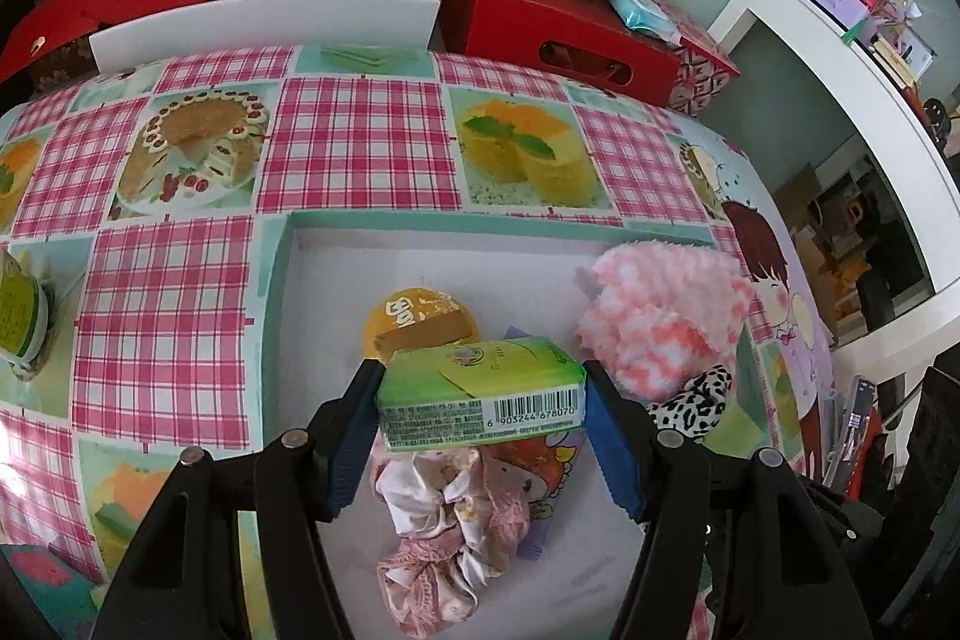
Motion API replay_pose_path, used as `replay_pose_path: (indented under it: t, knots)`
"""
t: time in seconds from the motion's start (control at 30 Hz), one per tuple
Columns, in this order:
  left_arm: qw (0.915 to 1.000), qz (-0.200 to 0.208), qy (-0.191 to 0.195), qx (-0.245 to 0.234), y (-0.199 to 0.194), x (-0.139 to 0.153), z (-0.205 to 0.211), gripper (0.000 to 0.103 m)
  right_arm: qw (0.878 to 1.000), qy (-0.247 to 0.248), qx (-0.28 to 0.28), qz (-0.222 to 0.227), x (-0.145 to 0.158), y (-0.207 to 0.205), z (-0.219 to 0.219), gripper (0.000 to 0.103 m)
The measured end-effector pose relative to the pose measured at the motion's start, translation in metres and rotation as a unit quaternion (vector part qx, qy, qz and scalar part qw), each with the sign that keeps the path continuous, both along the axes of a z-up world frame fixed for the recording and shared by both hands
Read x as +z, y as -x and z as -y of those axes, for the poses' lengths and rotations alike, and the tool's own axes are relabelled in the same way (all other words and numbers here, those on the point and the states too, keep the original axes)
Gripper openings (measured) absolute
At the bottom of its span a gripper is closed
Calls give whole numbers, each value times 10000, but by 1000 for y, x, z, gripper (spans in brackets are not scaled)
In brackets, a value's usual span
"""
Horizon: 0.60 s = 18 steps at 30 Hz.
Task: Organize soft objects
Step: 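Carry the leopard scrunchie and green tissue pack over the tray with both grippers, then open both grippers to drop the scrunchie and tissue pack into the tray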
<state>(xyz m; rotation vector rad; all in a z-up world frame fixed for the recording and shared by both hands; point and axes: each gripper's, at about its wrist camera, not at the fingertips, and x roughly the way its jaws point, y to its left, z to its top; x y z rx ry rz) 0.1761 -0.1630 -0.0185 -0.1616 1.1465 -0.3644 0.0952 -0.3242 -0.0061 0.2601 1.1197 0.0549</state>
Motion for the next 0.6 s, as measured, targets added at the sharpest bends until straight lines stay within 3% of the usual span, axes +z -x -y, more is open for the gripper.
replay_pose_path:
  t: [0.37, 0.43, 0.5, 0.6]
  knots:
    - [10000, -65, 9, 5, 4, -1, -4, 69, 9998, 214, 37, -24, 3, 0, -5, 30]
    - [10000, -13, 0, 19, 5, 3, -6, 73, 9998, 213, -1, 4, 5, -1, -6, 45]
    - [10000, 20, 5, 23, 6, 8, -8, 73, 9996, 270, -31, 54, 9, 0, -6, 52]
    - [10000, 56, 11, 74, 8, 17, -13, 73, 9994, 313, -50, 150, 15, 2, -5, 52]
